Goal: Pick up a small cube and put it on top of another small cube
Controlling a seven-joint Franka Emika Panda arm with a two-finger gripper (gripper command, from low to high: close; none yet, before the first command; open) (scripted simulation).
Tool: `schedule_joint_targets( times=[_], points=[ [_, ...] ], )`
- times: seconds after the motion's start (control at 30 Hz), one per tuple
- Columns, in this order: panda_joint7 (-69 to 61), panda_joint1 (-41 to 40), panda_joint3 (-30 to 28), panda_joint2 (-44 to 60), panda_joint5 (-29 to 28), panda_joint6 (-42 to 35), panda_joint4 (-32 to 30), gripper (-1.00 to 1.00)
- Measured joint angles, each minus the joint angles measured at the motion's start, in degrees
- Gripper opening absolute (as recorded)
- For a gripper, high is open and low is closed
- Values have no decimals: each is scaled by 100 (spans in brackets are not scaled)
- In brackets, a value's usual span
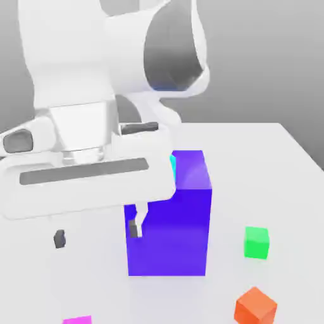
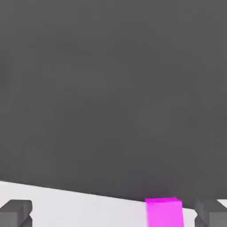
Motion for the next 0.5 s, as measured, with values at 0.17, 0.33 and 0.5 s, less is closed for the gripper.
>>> schedule_joint_targets(
  times=[0.17,0.33,0.5],
  points=[
    [-308,-149,-55,951,-97,292,69,0],
    [-555,-335,24,1924,-78,799,210,0],
    [-662,-461,176,2312,58,1080,301,-100]
  ],
)
